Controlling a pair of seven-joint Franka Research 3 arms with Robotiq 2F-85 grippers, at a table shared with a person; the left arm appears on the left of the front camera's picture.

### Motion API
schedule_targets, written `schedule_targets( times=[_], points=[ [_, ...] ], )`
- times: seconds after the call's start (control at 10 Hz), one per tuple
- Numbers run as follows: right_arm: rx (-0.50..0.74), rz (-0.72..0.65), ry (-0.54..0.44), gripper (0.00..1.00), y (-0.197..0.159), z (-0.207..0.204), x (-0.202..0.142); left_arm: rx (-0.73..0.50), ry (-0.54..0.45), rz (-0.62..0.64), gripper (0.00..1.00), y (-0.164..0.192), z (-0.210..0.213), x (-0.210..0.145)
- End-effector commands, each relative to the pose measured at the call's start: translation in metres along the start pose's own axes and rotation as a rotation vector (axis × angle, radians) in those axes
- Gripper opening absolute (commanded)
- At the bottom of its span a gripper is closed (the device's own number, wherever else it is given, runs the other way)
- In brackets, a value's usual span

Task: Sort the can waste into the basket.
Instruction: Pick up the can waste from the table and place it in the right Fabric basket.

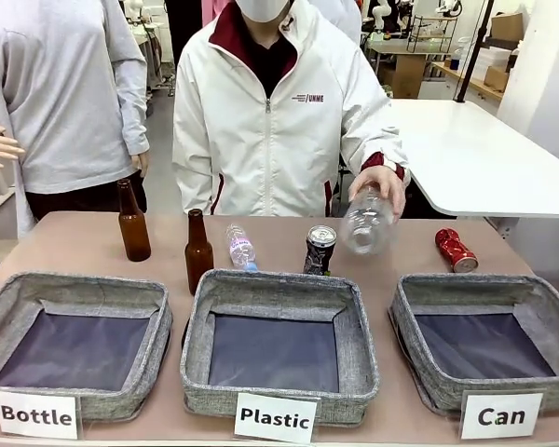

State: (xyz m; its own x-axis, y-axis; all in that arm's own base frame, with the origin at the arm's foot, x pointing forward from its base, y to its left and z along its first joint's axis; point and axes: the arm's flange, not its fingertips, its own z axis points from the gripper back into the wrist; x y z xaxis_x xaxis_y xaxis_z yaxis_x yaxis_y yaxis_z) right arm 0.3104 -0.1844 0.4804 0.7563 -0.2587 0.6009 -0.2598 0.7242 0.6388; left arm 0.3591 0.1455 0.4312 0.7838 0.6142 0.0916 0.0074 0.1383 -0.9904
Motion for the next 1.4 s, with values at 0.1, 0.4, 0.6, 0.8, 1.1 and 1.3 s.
schedule_targets(
  times=[0.1, 0.4, 0.6, 0.8, 1.1, 1.3],
  points=[
    [0.078, -0.058, -0.158, 1.00, -0.050, 0.042, -0.042, -0.008, 0.009, -0.011, 1.00, -0.001, 0.001, -0.001],
    [0.047, -0.200, -0.300, 1.00, -0.091, 0.078, -0.078, -0.008, 0.009, -0.011, 1.00, -0.001, 0.001, -0.001],
    [0.048, -0.248, -0.297, 1.00, -0.101, 0.076, -0.087, -0.008, 0.009, -0.011, 1.00, -0.001, 0.001, -0.001],
    [0.041, -0.215, -0.255, 1.00, -0.094, 0.063, -0.076, -0.008, 0.009, -0.011, 1.00, -0.001, 0.001, -0.001],
    [-0.025, -0.128, -0.130, 1.00, -0.061, 0.022, -0.043, -0.008, 0.009, -0.011, 1.00, -0.001, 0.001, -0.001],
    [-0.127, -0.046, -0.024, 1.00, -0.021, -0.026, -0.013, -0.008, 0.009, -0.011, 1.00, -0.001, 0.001, -0.001]
  ],
)
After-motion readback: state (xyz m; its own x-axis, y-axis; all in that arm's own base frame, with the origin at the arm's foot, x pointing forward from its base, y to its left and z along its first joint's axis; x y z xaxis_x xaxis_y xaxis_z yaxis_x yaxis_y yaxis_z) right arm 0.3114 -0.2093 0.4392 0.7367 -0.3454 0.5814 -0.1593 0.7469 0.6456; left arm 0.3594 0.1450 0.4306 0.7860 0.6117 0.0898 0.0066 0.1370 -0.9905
